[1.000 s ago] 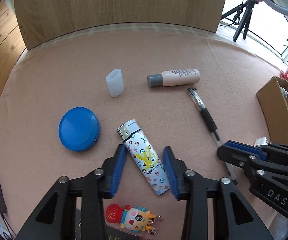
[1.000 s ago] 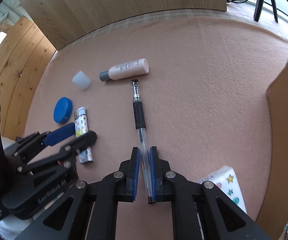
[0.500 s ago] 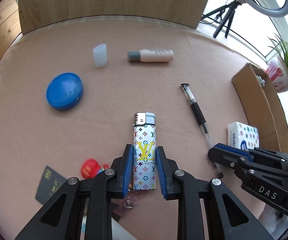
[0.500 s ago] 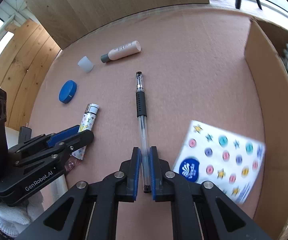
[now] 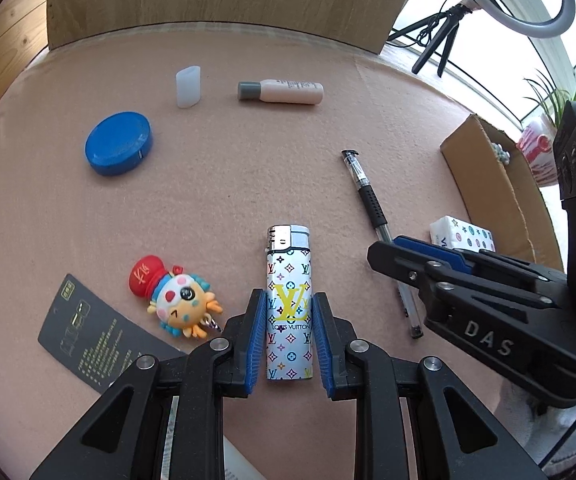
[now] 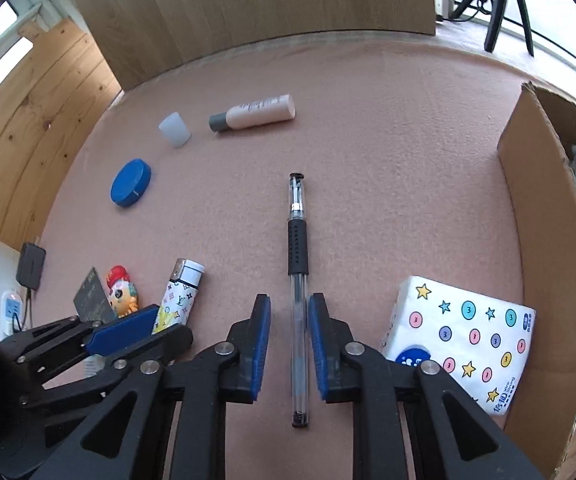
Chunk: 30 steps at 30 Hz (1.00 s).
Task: Organize objects
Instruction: 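Carry the lighter and pen into the cardboard box with both grippers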
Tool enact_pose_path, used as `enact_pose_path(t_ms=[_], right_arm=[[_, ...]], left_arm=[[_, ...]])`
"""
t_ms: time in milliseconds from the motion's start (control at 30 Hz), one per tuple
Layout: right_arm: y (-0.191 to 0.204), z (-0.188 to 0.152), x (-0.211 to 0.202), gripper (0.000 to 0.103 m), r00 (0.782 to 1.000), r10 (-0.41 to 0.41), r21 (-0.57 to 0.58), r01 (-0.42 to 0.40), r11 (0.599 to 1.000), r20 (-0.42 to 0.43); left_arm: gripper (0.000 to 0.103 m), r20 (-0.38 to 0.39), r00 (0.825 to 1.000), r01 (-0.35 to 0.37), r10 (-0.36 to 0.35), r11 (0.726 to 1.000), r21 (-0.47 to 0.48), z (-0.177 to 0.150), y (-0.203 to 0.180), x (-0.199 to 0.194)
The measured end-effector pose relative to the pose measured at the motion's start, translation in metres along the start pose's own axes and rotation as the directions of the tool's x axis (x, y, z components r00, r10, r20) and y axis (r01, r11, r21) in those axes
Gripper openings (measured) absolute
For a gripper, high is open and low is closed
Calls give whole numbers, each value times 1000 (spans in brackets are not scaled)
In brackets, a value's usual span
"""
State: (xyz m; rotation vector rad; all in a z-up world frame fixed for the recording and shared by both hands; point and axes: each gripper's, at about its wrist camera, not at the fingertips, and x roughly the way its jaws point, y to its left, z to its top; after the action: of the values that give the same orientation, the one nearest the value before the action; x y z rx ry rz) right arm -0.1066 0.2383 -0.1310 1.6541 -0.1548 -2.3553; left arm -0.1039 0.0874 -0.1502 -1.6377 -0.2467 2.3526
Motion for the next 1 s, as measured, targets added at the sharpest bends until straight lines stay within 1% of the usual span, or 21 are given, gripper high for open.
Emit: enact_pose_path(t_ms=[33,100,267,433,600,767,900,1000], right_arm=[[1,-1,0,8,1000,3,-5,-3,1000,-2],[0,-5,-1,8,1000,27,5,-27,1000,-8],[-8,-16,-15,8,997,70,42,-70,997,14],[-15,-25,-46,8,993,98,52,-101,993,68],[-28,-32,-77,8,985,121,77,-131,988,122],[-53,-41,-114,8,973,119,124,-145,982,197],[-79,-50,-139,8,966,74,160,-116,980,246],[-102,-58,-153,8,963,41,198,-97,975,267]], left_arm=[[25,1,1000,6,-6,1000,-9,-1,2,-1],[25,6,1000,16,-15,1000,-25,-2,3,-4],[25,30,999,29,-28,999,-41,-2,6,-17],[25,57,998,36,-34,999,-34,2,0,-27],[24,78,995,57,-55,998,-25,8,-13,-36],[24,103,991,86,-87,996,6,20,-41,-40],[25,119,985,120,-125,992,50,29,-74,-43],[25,121,980,145,-155,985,89,34,-102,-43]])
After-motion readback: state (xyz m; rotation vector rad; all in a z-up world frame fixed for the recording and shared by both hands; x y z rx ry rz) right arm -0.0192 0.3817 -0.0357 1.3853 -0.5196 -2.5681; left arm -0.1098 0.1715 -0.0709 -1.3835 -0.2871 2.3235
